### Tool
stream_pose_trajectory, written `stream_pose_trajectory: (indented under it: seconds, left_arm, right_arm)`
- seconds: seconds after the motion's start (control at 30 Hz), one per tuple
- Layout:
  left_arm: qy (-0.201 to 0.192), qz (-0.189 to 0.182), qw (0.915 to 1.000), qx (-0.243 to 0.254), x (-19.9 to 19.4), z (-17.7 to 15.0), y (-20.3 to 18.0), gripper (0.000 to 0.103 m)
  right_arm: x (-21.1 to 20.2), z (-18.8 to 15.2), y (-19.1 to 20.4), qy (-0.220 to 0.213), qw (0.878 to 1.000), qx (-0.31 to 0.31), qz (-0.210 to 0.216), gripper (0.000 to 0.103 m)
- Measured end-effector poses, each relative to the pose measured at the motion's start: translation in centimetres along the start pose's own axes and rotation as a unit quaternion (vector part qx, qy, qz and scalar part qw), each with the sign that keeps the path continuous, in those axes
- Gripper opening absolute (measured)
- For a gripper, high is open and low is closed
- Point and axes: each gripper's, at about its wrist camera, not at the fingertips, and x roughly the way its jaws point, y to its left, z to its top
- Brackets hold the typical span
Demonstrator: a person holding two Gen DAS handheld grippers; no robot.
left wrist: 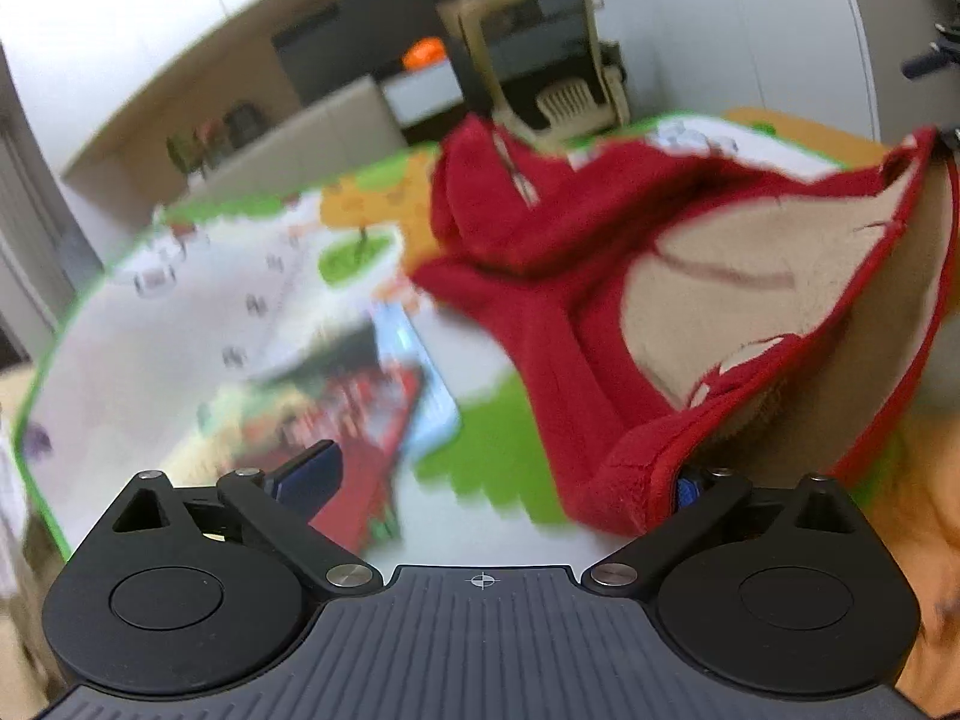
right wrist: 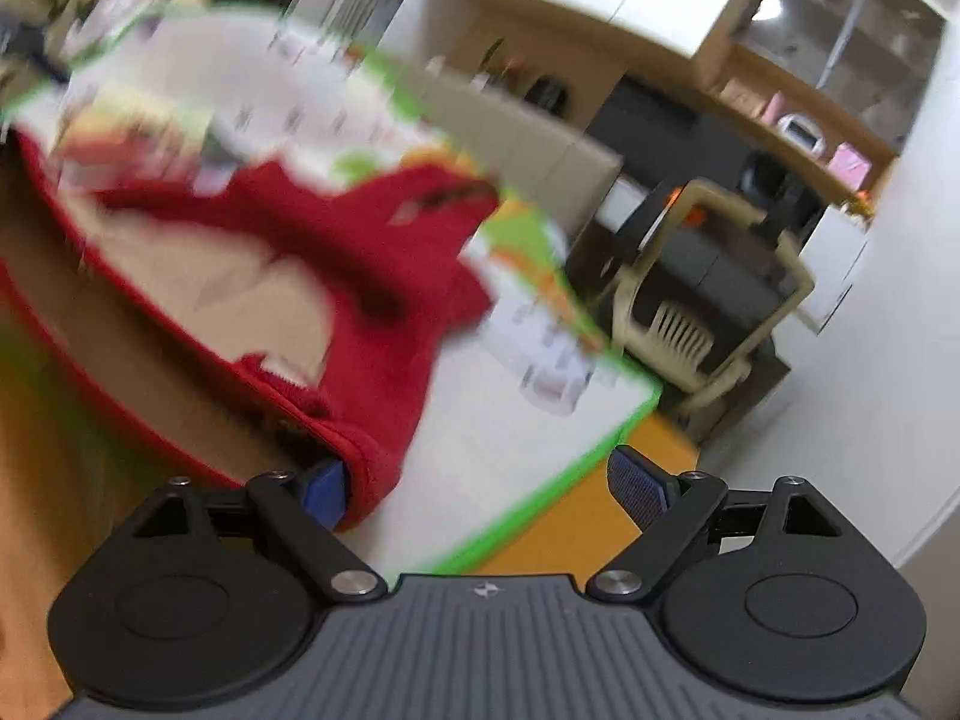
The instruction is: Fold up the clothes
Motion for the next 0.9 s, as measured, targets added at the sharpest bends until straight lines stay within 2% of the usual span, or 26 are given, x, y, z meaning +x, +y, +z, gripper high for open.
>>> stream_pose_trajectory:
  seconds: [0.1, 0.17, 0.23, 0.3, 0.33, 0.37, 0.43, 0.53, 0.6, 0.63, 0.67, 0.7, 0.8, 0.87, 0.9]
  left_arm:
    - [-0.014, -0.009, 0.9992, -0.036, 3.2, 2.7, 2.6, 0.103]
    - [0.007, -0.037, 0.994, -0.102, 6.9, 4.0, 5.0, 0.103]
    - [0.03, -0.081, 0.9772, -0.194, 9.6, 4.3, 7.3, 0.103]
    - [0.039, -0.124, 0.9518, -0.278, 11.0, 4.2, 9.3, 0.103]
    - [0.038, -0.145, 0.9373, -0.315, 11.5, 4.1, 10.3, 0.103]
    - [0.014, -0.164, 0.9313, -0.325, 10.4, 4.0, 10.8, 0.103]
    - [-0.027, -0.183, 0.9317, -0.313, 7.6, 3.9, 11.1, 0.103]
    - [-0.068, -0.196, 0.9433, -0.259, 4.4, 4.2, 9.5, 0.103]
    - [-0.094, -0.218, 0.9336, -0.269, 3.5, 4.5, 9.2, 0.103]
    - [-0.085, -0.212, 0.9307, -0.286, 3.6, 4.8, 9.4, 0.103]
    - [-0.065, -0.188, 0.9295, -0.31, 4.1, 5.1, 9.9, 0.103]
    - [-0.052, -0.165, 0.9234, -0.342, 4.6, 5.3, 10.5, 0.103]
    - [-0.081, -0.199, 0.9027, -0.373, 4.7, 4.8, 11.8, 0.103]
    - [-0.093, -0.236, 0.9107, -0.326, 4.2, 4.5, 10.8, 0.103]
    - [-0.088, -0.245, 0.9185, -0.298, 4.0, 4.2, 9.7, 0.103]
  right_arm:
    - [3.9, 2.9, -2.7, -0.02, 1.0, 0.02, 0.005, 0.09]
    - [8.1, 4.2, -4.0, -0.015, 0.999, 0.041, 0.008, 0.09]
    - [13.3, 4.8, -4.8, 0.019, 0.997, 0.078, 0.024, 0.09]
    - [18.2, 4.4, -4.4, 0.052, 0.995, 0.081, 0.025, 0.09]
    - [20.0, 4.1, -3.9, 0.065, 0.995, 0.075, 0.026, 0.09]
    - [20.8, 3.9, -3.9, 0.07, 0.993, 0.084, 0.033, 0.092]
    - [21.9, 3.7, -4.1, 0.078, 0.99, 0.108, 0.047, 0.102]
    - [22.7, 3.4, -4.3, 0.086, 0.987, 0.125, 0.06, 0.102]
    - [22.8, 3.3, -4.4, 0.089, 0.986, 0.129, 0.064, 0.102]
    - [22.8, 3.2, -4.5, 0.09, 0.985, 0.131, 0.066, 0.102]
    - [22.7, 3.1, -4.5, 0.093, 0.984, 0.134, 0.065, 0.102]
    - [22.6, 3.1, -4.5, 0.093, 0.985, 0.135, 0.061, 0.102]
    - [21.9, 3.1, -4.4, 0.095, 0.986, 0.132, 0.047, 0.102]
    - [21.6, 3.1, -4.4, 0.096, 0.986, 0.133, 0.039, 0.102]
    - [21.2, 3.3, -4.6, 0.091, 0.986, 0.132, 0.04, 0.102]
